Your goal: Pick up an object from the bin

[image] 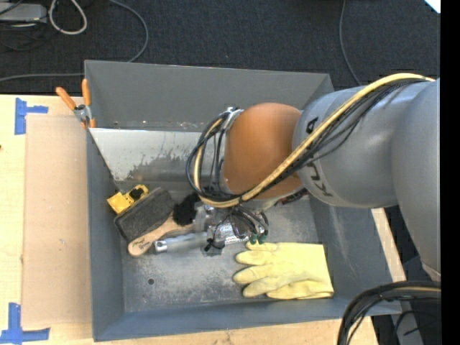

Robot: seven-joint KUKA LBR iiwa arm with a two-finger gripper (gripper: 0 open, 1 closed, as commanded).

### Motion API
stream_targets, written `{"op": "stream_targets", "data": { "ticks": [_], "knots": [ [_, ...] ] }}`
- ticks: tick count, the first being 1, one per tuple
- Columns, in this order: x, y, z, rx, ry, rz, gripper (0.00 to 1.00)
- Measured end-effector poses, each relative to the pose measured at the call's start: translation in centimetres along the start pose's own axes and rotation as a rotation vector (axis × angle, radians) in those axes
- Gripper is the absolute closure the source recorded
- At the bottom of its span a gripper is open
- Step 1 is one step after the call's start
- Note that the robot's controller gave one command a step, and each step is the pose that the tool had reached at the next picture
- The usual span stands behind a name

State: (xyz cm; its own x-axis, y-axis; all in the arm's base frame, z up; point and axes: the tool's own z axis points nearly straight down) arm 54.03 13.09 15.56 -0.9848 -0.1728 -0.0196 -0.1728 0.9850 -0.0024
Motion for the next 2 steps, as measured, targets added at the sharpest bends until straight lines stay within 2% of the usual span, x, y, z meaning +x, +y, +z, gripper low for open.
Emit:
{"op": "stream_targets", "data": {
  "ticks": [1,2],
  "knots": [
    [-0.4,-0.4,-9.6,0.001,0.014,-0.026,1.00],
    [-0.9,-0.9,-13.1,0.001,0.016,0.025,1.00]
  ]
}}
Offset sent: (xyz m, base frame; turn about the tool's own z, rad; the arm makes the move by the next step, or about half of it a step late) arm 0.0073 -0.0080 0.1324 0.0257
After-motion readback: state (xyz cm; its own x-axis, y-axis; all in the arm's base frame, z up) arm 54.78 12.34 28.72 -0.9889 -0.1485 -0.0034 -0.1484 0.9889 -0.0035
